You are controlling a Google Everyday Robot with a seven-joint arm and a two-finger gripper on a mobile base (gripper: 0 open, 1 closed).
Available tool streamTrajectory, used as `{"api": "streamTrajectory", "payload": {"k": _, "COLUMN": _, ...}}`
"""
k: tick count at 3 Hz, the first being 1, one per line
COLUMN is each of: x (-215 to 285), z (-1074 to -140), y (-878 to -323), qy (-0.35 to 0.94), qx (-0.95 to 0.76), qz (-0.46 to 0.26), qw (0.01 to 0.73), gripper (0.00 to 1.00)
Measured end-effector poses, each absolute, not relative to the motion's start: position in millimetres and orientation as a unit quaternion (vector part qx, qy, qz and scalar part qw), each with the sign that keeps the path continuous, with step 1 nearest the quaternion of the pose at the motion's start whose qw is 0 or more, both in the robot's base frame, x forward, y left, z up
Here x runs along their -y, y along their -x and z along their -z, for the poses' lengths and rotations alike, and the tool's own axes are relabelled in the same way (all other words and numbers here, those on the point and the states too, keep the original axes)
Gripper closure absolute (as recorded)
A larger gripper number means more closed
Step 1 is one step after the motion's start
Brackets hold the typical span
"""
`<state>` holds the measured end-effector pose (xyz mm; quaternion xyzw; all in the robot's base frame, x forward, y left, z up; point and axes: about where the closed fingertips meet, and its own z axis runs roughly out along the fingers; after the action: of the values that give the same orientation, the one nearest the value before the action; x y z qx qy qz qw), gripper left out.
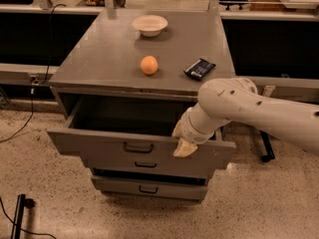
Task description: Open top drawer
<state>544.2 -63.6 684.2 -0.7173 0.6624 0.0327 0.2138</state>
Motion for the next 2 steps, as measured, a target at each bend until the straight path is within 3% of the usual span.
{"api": "streamTrajectory", "payload": {"k": 1, "x": 60, "z": -719, "y": -507, "qy": 0.727, "qx": -0.644, "qz": -0.067, "qw": 0.229, "gripper": 0.38}}
{"api": "streamTrajectory", "payload": {"k": 2, "x": 61, "z": -783, "y": -470, "qy": 0.733, "qx": -0.618, "qz": -0.106, "qw": 0.264, "gripper": 0.20}}
